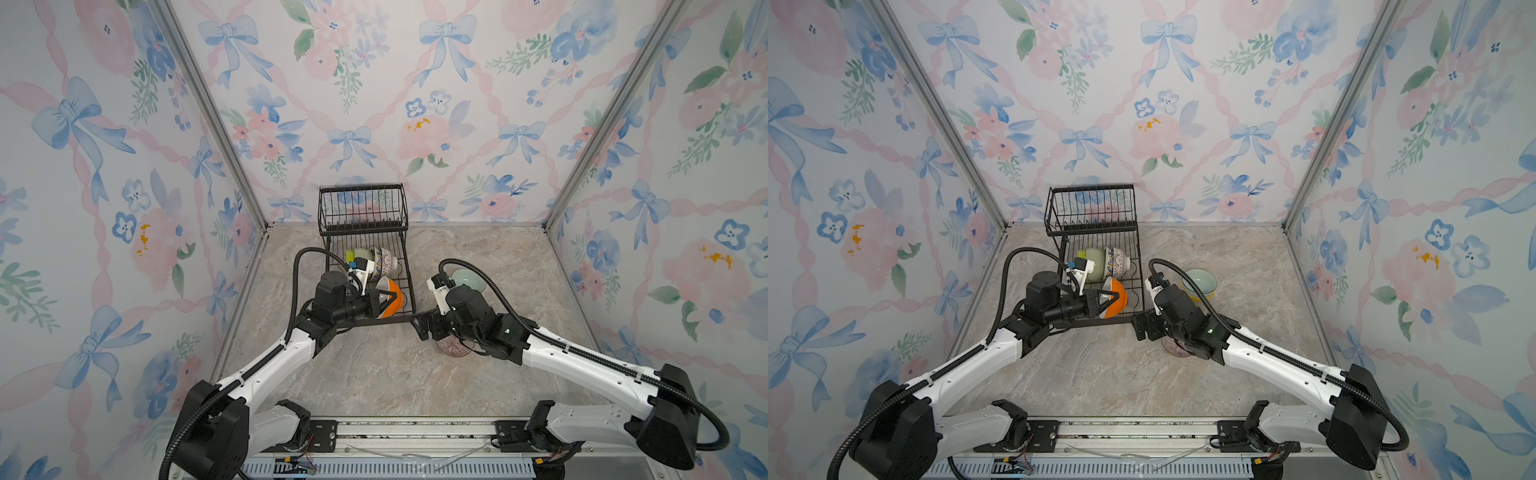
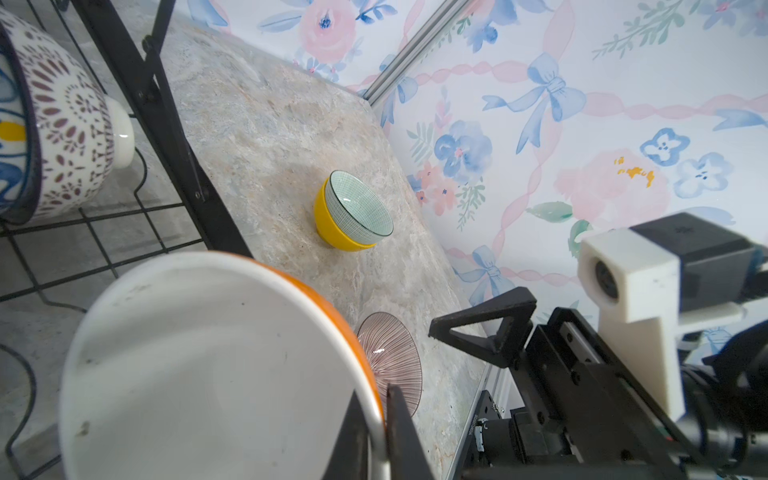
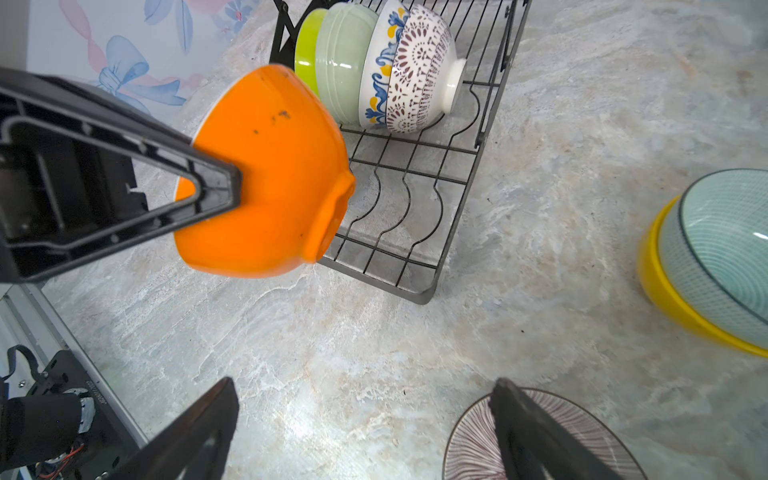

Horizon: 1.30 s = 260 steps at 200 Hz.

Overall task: Load bowls into a dish rack
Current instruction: Place the bowl in the dish rack.

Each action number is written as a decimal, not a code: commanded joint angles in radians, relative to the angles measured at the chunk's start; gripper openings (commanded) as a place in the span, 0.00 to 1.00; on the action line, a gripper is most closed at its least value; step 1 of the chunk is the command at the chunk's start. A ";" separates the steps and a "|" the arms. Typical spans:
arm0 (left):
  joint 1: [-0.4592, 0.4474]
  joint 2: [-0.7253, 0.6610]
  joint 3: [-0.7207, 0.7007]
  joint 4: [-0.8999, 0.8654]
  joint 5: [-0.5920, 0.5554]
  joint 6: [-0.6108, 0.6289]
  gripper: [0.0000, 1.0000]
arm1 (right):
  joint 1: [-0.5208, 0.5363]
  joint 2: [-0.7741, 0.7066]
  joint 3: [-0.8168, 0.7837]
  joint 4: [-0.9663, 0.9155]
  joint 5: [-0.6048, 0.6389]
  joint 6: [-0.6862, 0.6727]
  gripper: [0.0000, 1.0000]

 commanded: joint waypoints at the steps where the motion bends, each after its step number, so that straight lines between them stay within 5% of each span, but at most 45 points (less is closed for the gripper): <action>1: 0.020 0.048 0.005 0.209 0.094 -0.052 0.00 | -0.013 0.026 0.039 -0.001 -0.013 -0.013 0.96; 135: 0.068 0.444 -0.025 0.729 0.154 -0.267 0.00 | -0.047 0.032 0.050 -0.013 -0.008 -0.001 0.96; 260: 0.075 0.587 -0.062 0.904 0.150 -0.364 0.00 | -0.061 0.035 0.040 -0.011 -0.022 -0.001 0.96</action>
